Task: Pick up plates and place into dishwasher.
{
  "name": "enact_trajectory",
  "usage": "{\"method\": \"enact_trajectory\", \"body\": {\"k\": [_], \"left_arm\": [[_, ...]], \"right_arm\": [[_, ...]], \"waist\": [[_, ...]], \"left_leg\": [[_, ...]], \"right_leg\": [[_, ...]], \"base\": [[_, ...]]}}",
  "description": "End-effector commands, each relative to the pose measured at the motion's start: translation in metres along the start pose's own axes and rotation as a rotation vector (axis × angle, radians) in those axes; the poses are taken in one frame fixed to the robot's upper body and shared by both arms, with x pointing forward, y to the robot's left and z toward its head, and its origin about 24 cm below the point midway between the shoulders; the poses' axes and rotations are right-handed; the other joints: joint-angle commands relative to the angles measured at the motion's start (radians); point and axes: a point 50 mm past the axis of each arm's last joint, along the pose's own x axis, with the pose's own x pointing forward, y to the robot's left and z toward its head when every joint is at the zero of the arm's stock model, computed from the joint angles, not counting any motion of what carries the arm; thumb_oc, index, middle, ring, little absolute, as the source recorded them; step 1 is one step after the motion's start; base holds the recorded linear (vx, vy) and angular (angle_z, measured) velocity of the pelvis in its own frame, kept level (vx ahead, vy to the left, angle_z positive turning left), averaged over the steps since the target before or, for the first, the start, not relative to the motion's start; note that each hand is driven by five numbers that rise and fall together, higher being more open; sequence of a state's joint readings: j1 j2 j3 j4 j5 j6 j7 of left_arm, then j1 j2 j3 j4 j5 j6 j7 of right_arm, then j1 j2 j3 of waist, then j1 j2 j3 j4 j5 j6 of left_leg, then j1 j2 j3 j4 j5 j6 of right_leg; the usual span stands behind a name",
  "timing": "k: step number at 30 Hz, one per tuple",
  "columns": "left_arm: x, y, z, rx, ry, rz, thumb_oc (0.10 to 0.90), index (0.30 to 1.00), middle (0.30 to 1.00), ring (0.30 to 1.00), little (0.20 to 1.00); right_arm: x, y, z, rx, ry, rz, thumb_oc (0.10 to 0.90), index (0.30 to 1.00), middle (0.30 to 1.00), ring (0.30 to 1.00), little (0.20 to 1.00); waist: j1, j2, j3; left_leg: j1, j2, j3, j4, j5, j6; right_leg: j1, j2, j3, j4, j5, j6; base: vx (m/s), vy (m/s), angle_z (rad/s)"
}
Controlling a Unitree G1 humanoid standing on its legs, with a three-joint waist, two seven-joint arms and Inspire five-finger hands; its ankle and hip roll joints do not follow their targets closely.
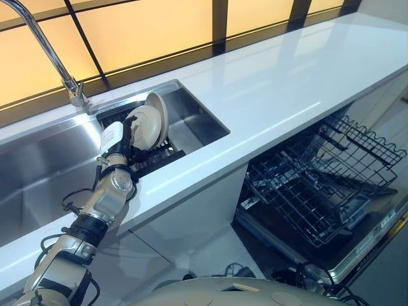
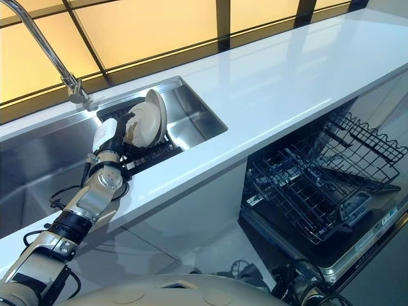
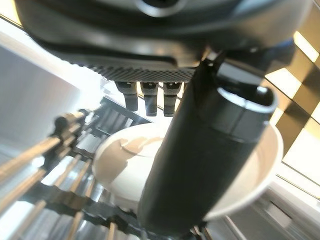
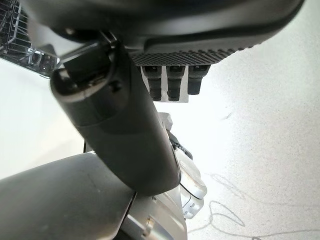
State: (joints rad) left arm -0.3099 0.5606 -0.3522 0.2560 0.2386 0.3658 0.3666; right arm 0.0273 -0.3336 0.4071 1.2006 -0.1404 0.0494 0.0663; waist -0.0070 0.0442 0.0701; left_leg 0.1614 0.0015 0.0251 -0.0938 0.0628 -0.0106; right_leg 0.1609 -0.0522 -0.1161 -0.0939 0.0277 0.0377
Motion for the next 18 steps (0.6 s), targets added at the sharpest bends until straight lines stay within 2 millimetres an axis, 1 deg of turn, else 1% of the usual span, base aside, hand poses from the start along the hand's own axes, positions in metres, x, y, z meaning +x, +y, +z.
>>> {"method": "enact_trajectory", "body": {"k": [1, 2, 4, 9, 14, 18], "left_arm": [[0.021, 0.024, 0.04, 0.022, -0.098, 0.173, 0.8, 0.9, 0.9, 0.9, 0.9], [0.022, 0.02, 0.037, 0.028, -0.082, 0.154, 0.8, 0.9, 0.9, 0.9, 0.9], [0.023, 0.013, 0.032, 0.021, -0.06, 0.118, 0.8, 0.9, 0.9, 0.9, 0.9], [0.023, 0.005, 0.032, 0.03, -0.056, 0.102, 0.8, 0.9, 0.9, 0.9, 0.9], [0.026, 0.008, 0.031, 0.125, -0.041, 0.126, 0.8, 0.9, 0.9, 0.9, 0.9], [0.031, 0.013, 0.023, 0.187, 0.014, 0.155, 0.8, 0.9, 0.9, 0.9, 0.9]], "right_arm": [[0.003, 0.013, 0.045, -0.008, -0.127, 0.05, 0.8, 0.9, 0.9, 0.9, 0.9], [0.003, 0.014, 0.045, -0.006, -0.127, 0.051, 0.8, 0.9, 0.9, 0.9, 0.9], [0.003, 0.014, 0.046, -0.002, -0.133, 0.051, 0.8, 0.9, 0.9, 0.9, 0.9], [0.003, 0.015, 0.047, -0.006, -0.133, 0.053, 0.8, 0.9, 0.9, 0.9, 0.9], [0.004, 0.015, 0.045, -0.011, -0.125, 0.05, 0.8, 0.9, 0.9, 0.9, 0.9], [0.003, 0.014, 0.043, -0.015, -0.124, 0.051, 0.8, 0.9, 0.9, 0.9, 0.9]], "waist": [[-0.014, -0.011, 0.009], [-0.016, -0.011, 0.009], [-0.019, -0.012, 0.009], [-0.023, -0.01, 0.01], [-0.03, -0.009, 0.012], [-0.036, -0.009, 0.011]], "left_leg": [[-0.013, -0.074, 0.013, 0.011, -0.077, 0.019], [-0.006, -0.074, 0.012, 0.012, -0.086, 0.019], [-0.009, -0.073, 0.015, 0.014, -0.084, 0.018], [-0.012, -0.071, 0.017, 0.015, -0.082, 0.017], [-0.013, -0.069, 0.021, 0.017, -0.082, 0.016], [-0.016, -0.07, 0.017, 0.024, -0.083, 0.016]], "right_leg": [[-0.018, 0.048, 0.021, 0.035, -0.033, 0.032], [-0.01, 0.049, 0.021, 0.033, -0.04, 0.034], [-0.012, 0.05, 0.023, 0.033, -0.039, 0.033], [-0.014, 0.056, 0.029, 0.027, -0.034, 0.032], [-0.013, 0.061, 0.036, 0.022, -0.033, 0.031], [-0.013, 0.063, 0.049, 0.021, -0.033, 0.029]], "base": [[0.04, -0.029, -0.05], [0.04, -0.033, -0.03], [0.01, -0.037, 0.0], [0.0, -0.014, 0.0], [0.01, -0.021, -0.09], [0.02, -0.033, -0.06]]}}
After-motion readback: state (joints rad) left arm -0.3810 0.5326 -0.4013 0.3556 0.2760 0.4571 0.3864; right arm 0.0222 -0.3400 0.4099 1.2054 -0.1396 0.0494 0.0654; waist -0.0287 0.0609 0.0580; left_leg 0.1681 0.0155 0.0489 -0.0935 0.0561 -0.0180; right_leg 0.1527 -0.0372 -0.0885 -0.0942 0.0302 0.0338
